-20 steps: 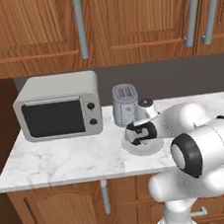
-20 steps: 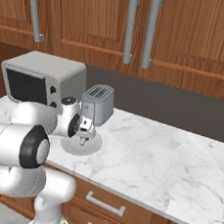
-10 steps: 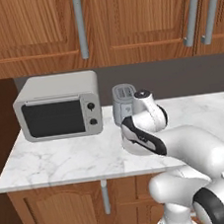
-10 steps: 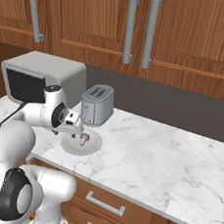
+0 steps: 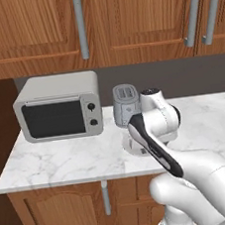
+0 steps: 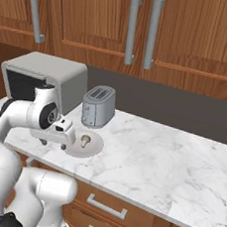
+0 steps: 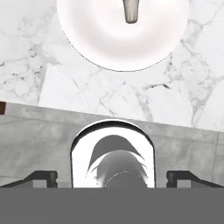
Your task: Pick mushroom from the fridge and place it on the plate on the counter.
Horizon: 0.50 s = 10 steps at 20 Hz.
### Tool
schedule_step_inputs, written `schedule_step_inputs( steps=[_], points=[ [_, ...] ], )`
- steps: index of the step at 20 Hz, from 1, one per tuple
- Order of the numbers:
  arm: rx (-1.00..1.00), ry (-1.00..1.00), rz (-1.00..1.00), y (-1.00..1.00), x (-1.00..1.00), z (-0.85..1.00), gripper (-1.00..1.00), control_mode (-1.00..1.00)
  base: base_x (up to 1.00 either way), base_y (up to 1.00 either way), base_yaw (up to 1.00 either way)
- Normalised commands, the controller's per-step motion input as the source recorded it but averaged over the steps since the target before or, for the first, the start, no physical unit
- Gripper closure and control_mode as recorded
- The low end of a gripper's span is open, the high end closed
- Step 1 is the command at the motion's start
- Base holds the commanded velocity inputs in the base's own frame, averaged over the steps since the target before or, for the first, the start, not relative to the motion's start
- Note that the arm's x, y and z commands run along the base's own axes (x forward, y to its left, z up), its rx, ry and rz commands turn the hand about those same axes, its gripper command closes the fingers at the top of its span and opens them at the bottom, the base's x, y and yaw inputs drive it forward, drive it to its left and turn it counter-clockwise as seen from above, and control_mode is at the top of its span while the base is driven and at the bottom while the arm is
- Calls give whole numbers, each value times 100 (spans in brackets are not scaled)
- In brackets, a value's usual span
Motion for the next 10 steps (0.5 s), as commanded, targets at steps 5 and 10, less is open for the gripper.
schedule_step_inputs(
  steps=[5,10],
  points=[
    [-2,0,-1,-14,-63,0,-100,-100,0,0,0],
    [-2,0,-2,-64,-29,24,-100,-100,0,0,0]
  ],
)
